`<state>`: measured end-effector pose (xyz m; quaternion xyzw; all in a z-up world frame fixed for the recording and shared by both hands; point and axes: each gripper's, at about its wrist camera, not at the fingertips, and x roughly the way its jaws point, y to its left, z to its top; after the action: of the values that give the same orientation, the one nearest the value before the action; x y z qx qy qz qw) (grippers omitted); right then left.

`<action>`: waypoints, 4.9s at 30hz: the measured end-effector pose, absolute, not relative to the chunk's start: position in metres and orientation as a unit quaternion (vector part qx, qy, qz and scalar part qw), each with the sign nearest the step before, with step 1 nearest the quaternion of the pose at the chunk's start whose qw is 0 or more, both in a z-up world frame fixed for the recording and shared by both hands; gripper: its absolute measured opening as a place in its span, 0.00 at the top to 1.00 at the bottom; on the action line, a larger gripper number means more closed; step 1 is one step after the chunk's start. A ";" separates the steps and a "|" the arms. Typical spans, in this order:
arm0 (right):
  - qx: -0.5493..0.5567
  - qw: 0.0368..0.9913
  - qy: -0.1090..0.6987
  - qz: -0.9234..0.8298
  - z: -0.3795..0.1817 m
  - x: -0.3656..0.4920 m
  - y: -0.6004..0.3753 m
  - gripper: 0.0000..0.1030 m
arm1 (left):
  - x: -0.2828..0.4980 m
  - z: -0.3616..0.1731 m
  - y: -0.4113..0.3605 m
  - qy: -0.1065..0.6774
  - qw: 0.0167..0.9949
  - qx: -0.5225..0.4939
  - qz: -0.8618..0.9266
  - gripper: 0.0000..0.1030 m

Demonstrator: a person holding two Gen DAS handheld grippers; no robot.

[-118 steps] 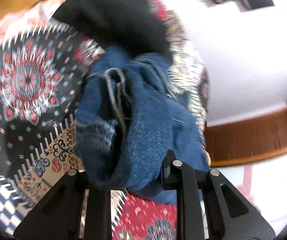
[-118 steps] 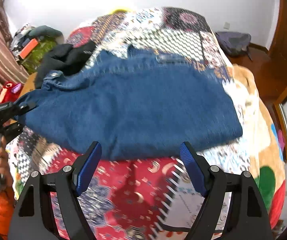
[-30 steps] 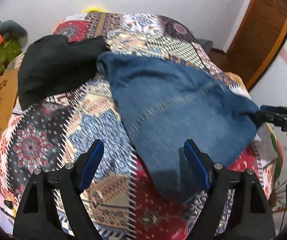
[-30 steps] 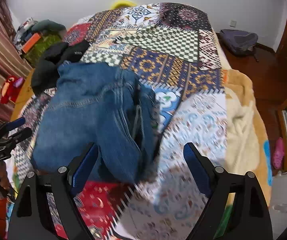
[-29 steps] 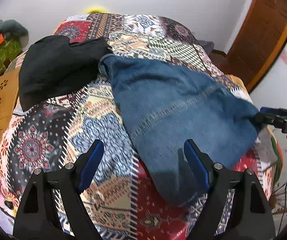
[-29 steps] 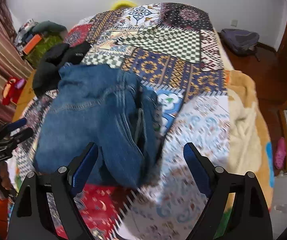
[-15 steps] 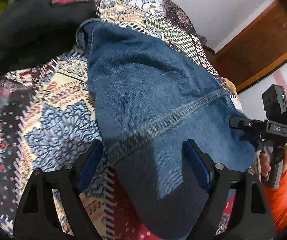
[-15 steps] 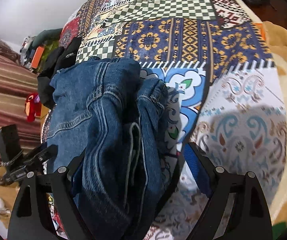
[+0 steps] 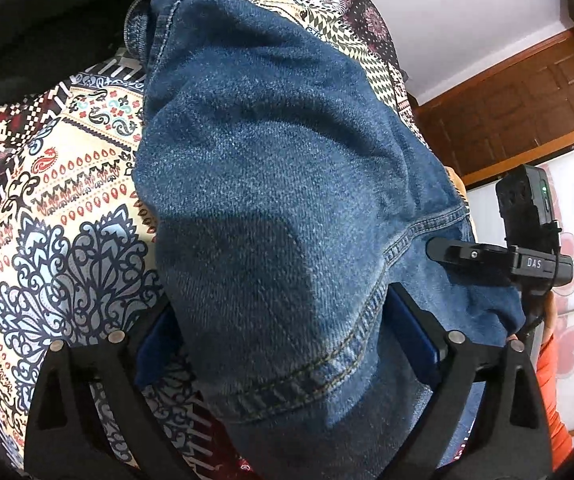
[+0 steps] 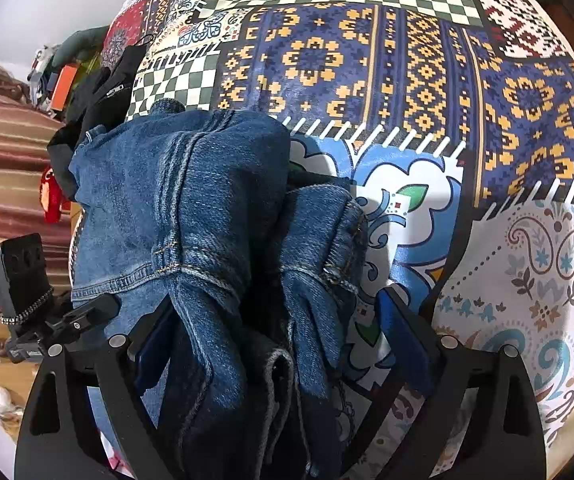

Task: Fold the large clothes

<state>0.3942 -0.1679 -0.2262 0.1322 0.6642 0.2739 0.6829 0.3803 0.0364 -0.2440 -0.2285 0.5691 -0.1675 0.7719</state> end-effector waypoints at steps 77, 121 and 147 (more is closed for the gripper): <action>0.161 0.744 0.566 0.316 -0.162 0.469 0.053 0.38 | 0.452 -0.138 0.297 0.462 0.884 -0.066 0.033 0.12; 0.303 0.700 0.518 0.386 -0.243 0.467 0.098 0.67 | 0.444 -0.171 0.331 0.462 0.865 -0.191 -0.040 0.17; 0.108 0.782 0.483 0.377 -0.116 0.562 0.174 0.74 | 0.462 -0.119 0.357 0.351 0.870 -0.346 -0.031 0.57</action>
<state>0.5618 0.1740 -0.1163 0.1080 0.4834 0.3775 0.7824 0.4615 0.3569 -0.1191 -0.3461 0.3506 -0.0306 0.8697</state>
